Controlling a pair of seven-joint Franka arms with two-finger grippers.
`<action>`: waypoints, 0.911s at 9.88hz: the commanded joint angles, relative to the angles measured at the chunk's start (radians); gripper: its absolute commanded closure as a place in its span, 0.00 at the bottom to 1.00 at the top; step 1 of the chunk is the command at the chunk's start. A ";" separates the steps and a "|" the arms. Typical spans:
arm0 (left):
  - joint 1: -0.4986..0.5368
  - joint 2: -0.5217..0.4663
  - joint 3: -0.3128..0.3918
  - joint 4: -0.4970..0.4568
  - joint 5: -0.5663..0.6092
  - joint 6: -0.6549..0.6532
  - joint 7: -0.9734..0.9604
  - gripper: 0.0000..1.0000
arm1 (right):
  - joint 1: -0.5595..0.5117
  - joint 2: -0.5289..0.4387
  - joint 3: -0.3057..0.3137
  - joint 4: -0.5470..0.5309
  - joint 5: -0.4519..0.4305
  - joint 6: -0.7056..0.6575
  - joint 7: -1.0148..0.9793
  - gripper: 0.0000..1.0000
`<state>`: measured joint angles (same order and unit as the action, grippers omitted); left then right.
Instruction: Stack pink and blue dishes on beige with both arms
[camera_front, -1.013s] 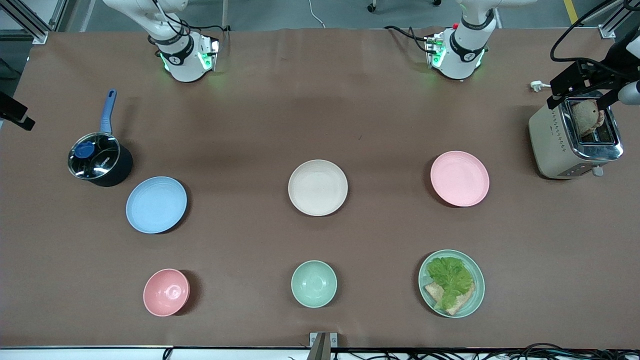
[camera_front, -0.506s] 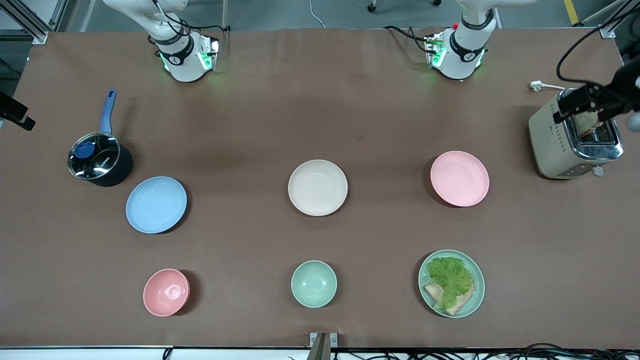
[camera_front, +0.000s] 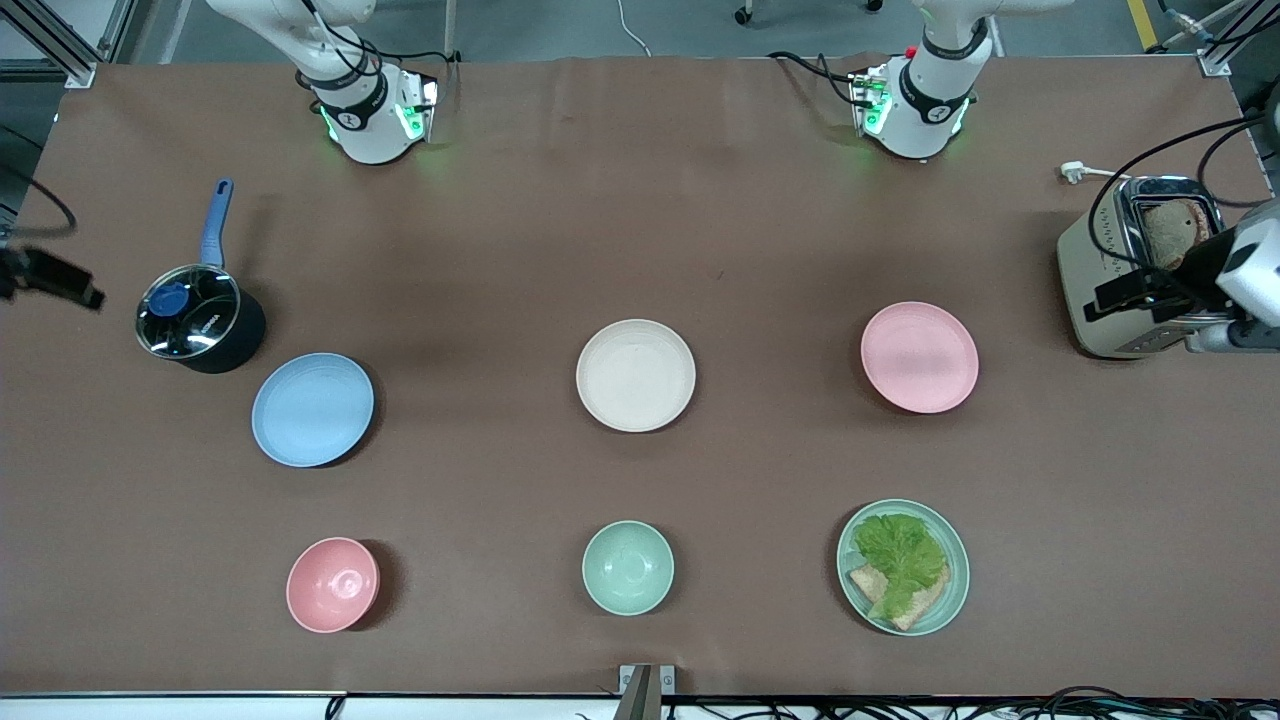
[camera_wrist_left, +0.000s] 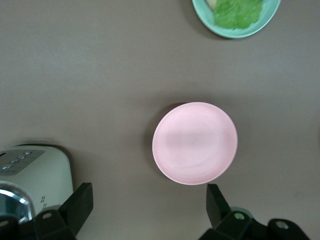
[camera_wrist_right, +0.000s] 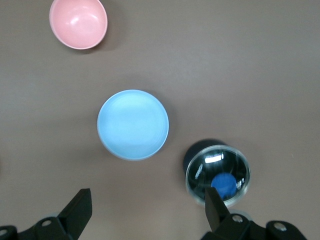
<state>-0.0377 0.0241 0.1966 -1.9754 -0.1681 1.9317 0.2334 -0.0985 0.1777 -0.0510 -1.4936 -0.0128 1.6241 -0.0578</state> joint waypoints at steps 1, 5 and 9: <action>-0.002 0.054 0.010 -0.160 -0.107 0.142 0.151 0.02 | -0.052 0.144 0.002 -0.016 0.031 0.118 -0.101 0.00; -0.010 0.288 0.009 -0.188 -0.195 0.315 0.282 0.04 | -0.095 0.353 -0.027 -0.129 0.271 0.402 -0.325 0.00; -0.011 0.402 -0.020 -0.186 -0.260 0.375 0.328 0.24 | -0.113 0.358 -0.041 -0.307 0.413 0.502 -0.517 0.00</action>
<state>-0.0428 0.3765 0.1860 -2.1626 -0.3852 2.2855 0.5325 -0.1951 0.5725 -0.0933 -1.7354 0.3596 2.1119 -0.5188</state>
